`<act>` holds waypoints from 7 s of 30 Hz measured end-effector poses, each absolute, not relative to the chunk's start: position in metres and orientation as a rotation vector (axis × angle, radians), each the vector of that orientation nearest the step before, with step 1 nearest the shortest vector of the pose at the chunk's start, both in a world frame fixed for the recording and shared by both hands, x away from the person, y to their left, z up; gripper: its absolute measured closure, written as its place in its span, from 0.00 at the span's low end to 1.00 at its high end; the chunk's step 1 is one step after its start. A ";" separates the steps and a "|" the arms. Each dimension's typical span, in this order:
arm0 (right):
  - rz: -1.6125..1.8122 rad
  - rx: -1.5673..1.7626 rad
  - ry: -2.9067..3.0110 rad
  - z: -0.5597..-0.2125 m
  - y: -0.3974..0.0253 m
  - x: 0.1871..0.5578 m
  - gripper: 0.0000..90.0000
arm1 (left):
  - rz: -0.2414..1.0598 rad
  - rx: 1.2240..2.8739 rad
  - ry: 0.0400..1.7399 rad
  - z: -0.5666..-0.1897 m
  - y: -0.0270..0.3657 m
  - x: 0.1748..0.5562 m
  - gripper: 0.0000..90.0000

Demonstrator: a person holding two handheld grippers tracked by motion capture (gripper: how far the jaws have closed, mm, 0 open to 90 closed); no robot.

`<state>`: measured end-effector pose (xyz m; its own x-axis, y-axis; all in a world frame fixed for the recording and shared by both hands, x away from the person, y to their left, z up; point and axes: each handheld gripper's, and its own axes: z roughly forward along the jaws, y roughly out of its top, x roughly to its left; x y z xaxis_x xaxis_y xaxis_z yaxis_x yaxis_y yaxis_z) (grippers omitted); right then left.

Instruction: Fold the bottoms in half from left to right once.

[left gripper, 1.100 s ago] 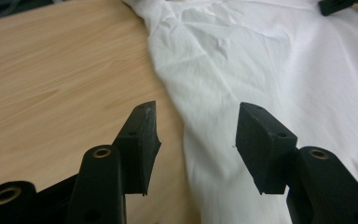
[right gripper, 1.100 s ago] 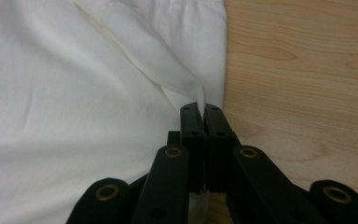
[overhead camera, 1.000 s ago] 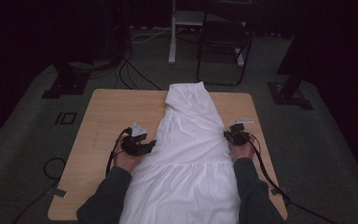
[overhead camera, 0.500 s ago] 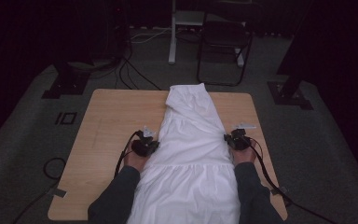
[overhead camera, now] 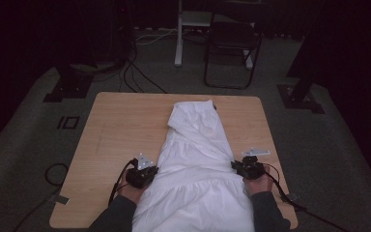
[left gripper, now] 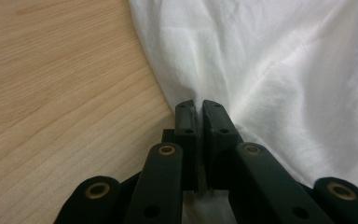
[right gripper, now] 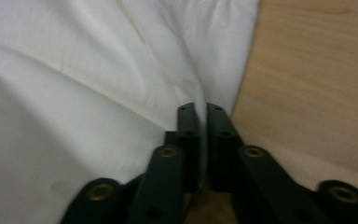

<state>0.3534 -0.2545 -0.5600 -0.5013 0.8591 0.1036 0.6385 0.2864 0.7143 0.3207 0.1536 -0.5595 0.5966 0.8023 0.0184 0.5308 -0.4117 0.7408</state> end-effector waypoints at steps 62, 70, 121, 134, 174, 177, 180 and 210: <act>1.075 1.330 2.206 -0.563 -0.223 0.400 0.96 | 0.447 2.108 0.991 -0.560 0.113 0.364 0.78; 1.048 1.297 2.318 -0.558 -0.222 0.362 0.86 | 0.443 2.104 0.956 -0.564 0.119 0.325 0.78; 0.978 1.401 2.175 -0.554 -0.202 0.475 0.93 | 0.474 2.187 0.957 -0.542 0.075 0.430 0.63; 1.007 1.349 2.232 -0.557 -0.199 0.424 0.95 | 0.475 2.126 0.947 -0.562 0.089 0.372 0.60; 0.973 1.394 2.223 -0.552 -0.186 0.449 0.36 | 0.514 2.151 0.894 -0.564 0.092 0.335 0.56; 0.951 1.333 2.233 -0.556 -0.178 0.444 0.49 | 0.504 2.150 0.901 -0.564 0.092 0.335 0.56; 0.947 1.316 2.258 -0.554 -0.175 0.443 0.65 | 0.462 2.135 0.918 -0.564 0.094 0.338 0.55; 0.989 1.334 2.269 -0.554 -0.177 0.442 0.88 | 0.459 2.131 1.098 -0.556 0.072 0.435 0.29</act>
